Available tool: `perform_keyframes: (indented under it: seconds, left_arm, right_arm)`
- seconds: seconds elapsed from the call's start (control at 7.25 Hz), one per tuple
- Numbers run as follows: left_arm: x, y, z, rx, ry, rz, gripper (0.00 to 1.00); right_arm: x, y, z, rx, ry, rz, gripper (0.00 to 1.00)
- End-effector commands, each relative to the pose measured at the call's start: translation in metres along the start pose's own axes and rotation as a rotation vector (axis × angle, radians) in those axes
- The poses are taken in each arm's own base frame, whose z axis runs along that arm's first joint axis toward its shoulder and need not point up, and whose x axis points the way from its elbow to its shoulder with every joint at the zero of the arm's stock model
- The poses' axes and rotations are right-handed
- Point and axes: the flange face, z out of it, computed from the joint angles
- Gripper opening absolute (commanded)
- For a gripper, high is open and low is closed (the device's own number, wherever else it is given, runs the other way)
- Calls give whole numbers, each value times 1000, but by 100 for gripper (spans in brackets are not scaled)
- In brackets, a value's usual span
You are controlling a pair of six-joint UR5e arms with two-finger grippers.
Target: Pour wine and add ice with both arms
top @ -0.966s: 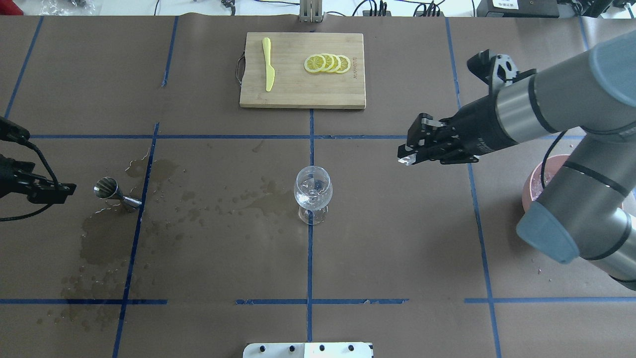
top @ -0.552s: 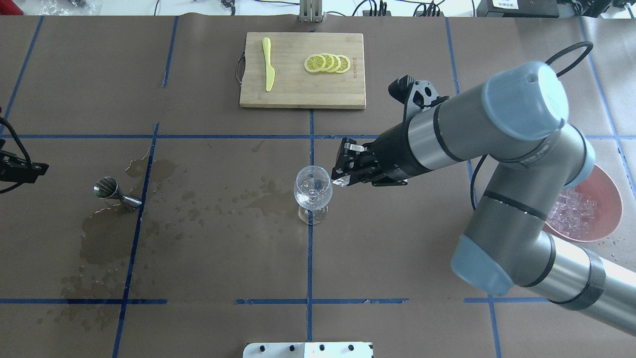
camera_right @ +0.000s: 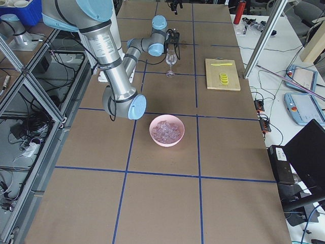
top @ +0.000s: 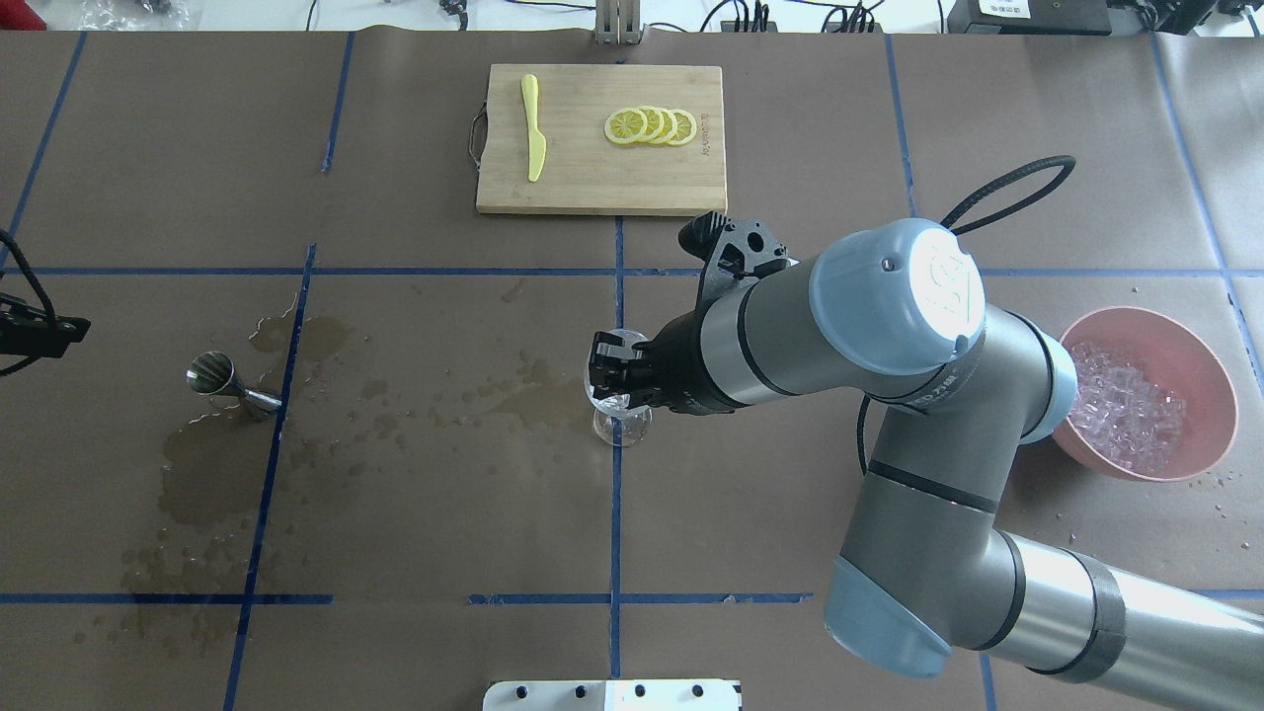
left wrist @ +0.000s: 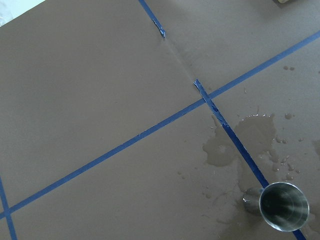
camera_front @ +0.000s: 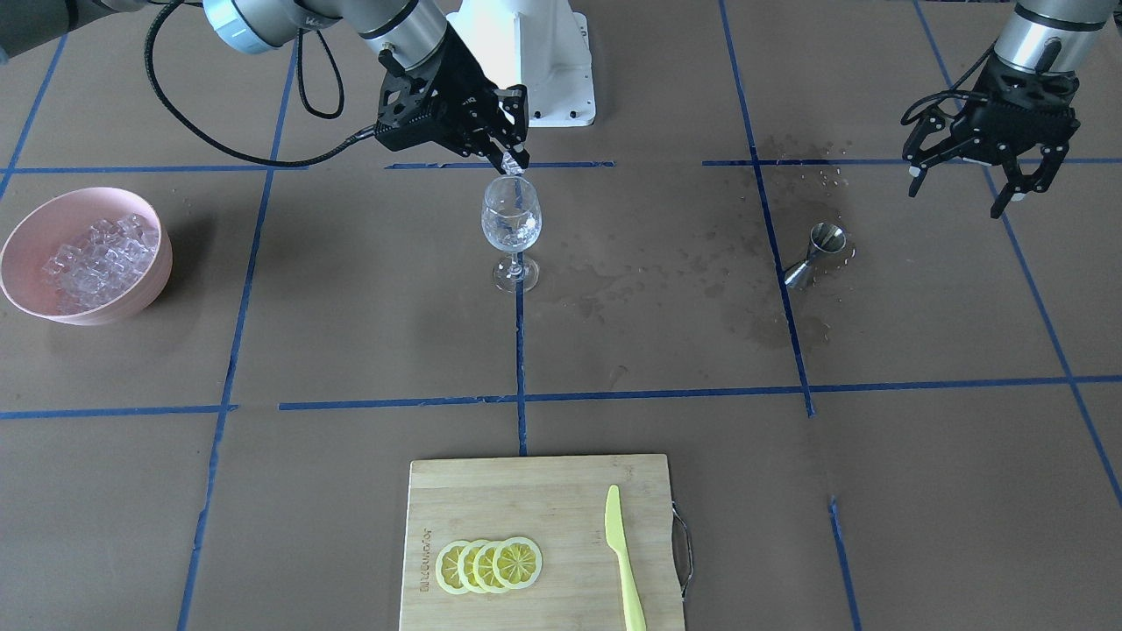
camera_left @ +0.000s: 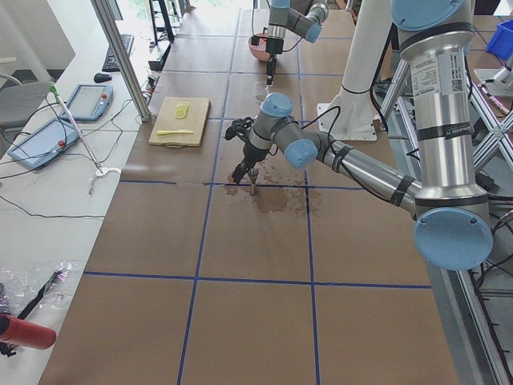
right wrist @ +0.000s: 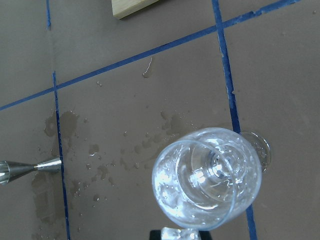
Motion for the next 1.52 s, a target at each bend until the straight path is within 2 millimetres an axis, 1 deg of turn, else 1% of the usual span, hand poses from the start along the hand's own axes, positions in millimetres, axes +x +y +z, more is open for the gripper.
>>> perform_keyframes:
  seconds: [0.0, 0.28, 0.69, 0.83, 0.97, 1.1, 1.38]
  left_arm:
    - [-1, 0, 1, 0, -2, 0, 100]
    - [0, -1, 1, 1, -1, 0, 100]
    - [-1, 0, 2, -1, -4, -1, 100]
    - [-1, -1, 2, 1, -5, 0, 100]
    - [-1, -1, 2, 1, -5, 0, 100]
    - [-1, -1, 1, 3, -6, 0, 100]
    - [-2, 0, 1, 3, -8, -1, 100]
  right_arm:
    - [-2, -7, -6, 18, -4, 2, 0]
    - [-2, -17, -12, 37, -9, 6, 0]
    - [-1, -17, -11, 37, -6, 7, 0]
    - [-2, -18, -11, 39, -6, 18, 25]
    - [-2, -18, -12, 40, -9, 19, 68]
    - [-3, -18, -12, 42, -11, 20, 99]
    - [-2, -22, -15, 47, -12, 21, 100]
